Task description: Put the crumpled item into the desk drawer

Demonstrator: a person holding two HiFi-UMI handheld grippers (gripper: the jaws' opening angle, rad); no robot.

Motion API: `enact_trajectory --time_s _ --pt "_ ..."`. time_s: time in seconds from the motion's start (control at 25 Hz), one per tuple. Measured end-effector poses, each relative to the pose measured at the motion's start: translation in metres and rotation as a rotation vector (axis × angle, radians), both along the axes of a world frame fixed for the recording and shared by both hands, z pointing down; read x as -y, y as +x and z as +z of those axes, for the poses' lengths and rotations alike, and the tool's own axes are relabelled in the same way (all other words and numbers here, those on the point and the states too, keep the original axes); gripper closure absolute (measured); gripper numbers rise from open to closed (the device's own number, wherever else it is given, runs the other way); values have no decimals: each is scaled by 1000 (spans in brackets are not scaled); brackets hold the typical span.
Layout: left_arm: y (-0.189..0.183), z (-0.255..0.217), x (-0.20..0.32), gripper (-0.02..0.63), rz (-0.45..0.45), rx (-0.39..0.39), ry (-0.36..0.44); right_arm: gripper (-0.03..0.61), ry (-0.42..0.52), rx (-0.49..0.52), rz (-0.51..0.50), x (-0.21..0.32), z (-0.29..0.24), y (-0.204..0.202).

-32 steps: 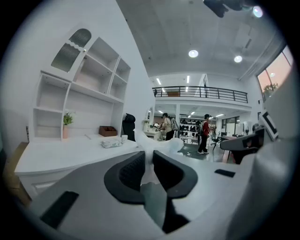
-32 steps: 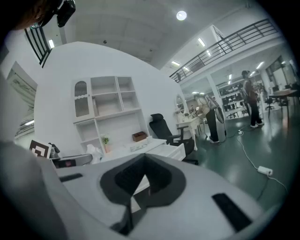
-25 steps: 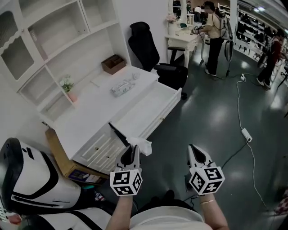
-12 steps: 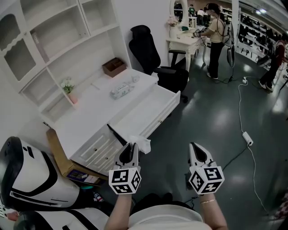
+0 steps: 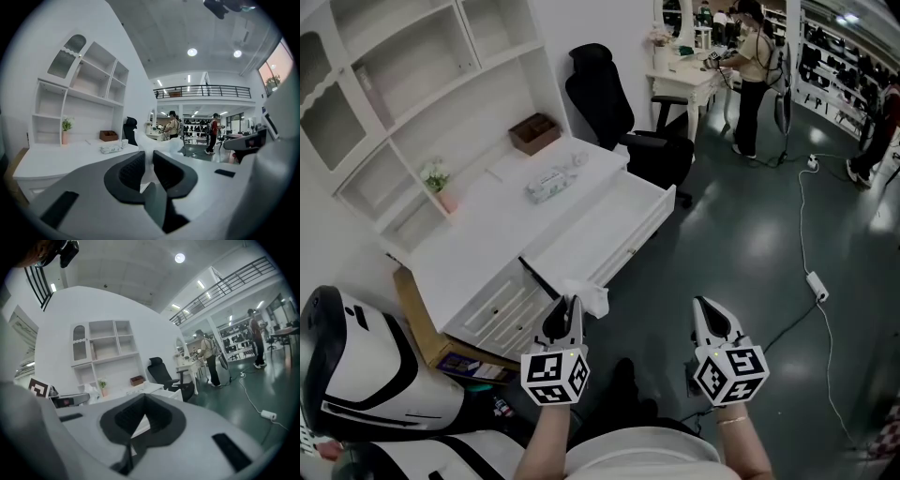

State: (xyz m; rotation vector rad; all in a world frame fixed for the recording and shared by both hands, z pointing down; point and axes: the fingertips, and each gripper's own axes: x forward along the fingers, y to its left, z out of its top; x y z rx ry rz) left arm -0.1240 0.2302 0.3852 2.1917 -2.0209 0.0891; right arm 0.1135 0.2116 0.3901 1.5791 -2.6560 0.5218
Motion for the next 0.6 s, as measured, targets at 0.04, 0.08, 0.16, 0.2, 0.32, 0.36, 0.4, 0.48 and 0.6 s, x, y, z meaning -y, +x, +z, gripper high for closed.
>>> enact_trajectory --time_s 0.04,0.08,0.16,0.2,0.32,0.36,0.4,0.48,0.6 --pt "-2 -1 5 563 -2 1 2 577 -6 -2 3 5 2 -1" --pt "-4 -2 10 563 -4 2 4 577 -12 -4 7 11 5 -2" --pt "-9 -3 24 563 -7 2 9 577 -25 -9 14 24 10 -5" --pt "-12 -4 33 563 -7 2 12 577 -31 -11 17 32 12 -6" --pt "-19 -4 61 563 -4 8 18 577 -41 -17 22 58 16 -12" --pt "-22 -4 71 563 -2 10 20 577 -43 -19 23 68 17 -15" --pt "-25 -4 83 563 -1 12 21 577 -44 -20 24 79 17 -18" --pt "-30 -5 107 563 3 10 23 577 -49 -24 28 103 17 -24" --pt "-39 -7 145 563 10 7 25 577 -60 -29 41 141 18 -32"
